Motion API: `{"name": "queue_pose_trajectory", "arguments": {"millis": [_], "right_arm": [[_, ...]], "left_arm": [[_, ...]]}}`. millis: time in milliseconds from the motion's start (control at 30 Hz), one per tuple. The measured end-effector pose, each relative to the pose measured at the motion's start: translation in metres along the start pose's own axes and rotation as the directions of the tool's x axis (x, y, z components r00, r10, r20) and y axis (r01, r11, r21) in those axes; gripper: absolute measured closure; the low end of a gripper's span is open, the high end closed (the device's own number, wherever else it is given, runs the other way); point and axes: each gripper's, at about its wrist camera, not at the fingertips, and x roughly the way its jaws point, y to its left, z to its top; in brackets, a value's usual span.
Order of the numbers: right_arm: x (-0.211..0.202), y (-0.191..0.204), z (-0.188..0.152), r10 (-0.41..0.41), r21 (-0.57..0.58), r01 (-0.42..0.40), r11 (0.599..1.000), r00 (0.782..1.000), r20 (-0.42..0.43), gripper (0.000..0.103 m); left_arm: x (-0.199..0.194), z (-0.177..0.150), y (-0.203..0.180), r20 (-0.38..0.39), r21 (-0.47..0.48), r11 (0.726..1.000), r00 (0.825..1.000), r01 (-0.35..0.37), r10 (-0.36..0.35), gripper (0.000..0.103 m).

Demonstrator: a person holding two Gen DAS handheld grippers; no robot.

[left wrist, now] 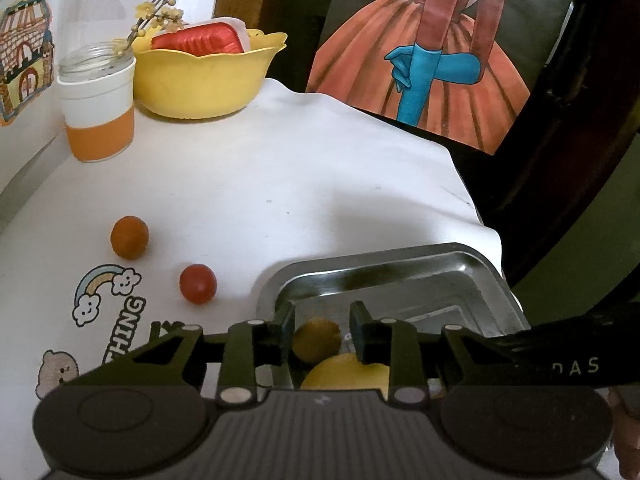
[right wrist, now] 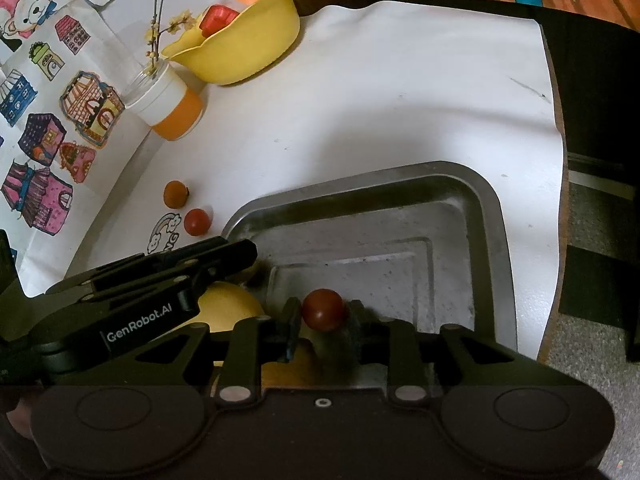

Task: Organize fruits
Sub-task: 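Lower the brown fruit and cherry tomato into the metal tray and open both grippers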

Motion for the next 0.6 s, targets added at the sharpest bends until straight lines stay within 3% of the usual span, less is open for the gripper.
{"name": "queue_pose_trajectory", "arguments": {"millis": [200, 333, 467, 600], "right_arm": [[-0.002, -0.001, -0.002, -0.009, 0.0, 0.009, 1.0, 1.0, 0.011, 0.066], [-0.005, -0.001, -0.005, -0.016, -0.001, 0.016, 1.0, 1.0, 0.015, 0.056], [-0.01, 0.0, -0.009, -0.02, -0.005, 0.02, 1.0, 0.999, 0.026, 0.047], [-0.017, 0.003, -0.013, -0.019, -0.014, 0.019, 1.0, 0.999, 0.039, 0.037]], "left_arm": [[-0.004, 0.0, 0.001, 0.005, -0.009, 1.0, 1.0, -0.009, 0.009, 0.064], [-0.011, 0.0, 0.001, 0.021, -0.018, 1.0, 1.0, -0.02, 0.02, 0.045], [-0.021, 0.001, 0.001, 0.048, -0.023, 0.999, 0.998, -0.032, 0.033, 0.035], [-0.035, 0.001, 0.0, 0.082, -0.031, 0.998, 0.995, -0.052, 0.054, 0.017]]}}
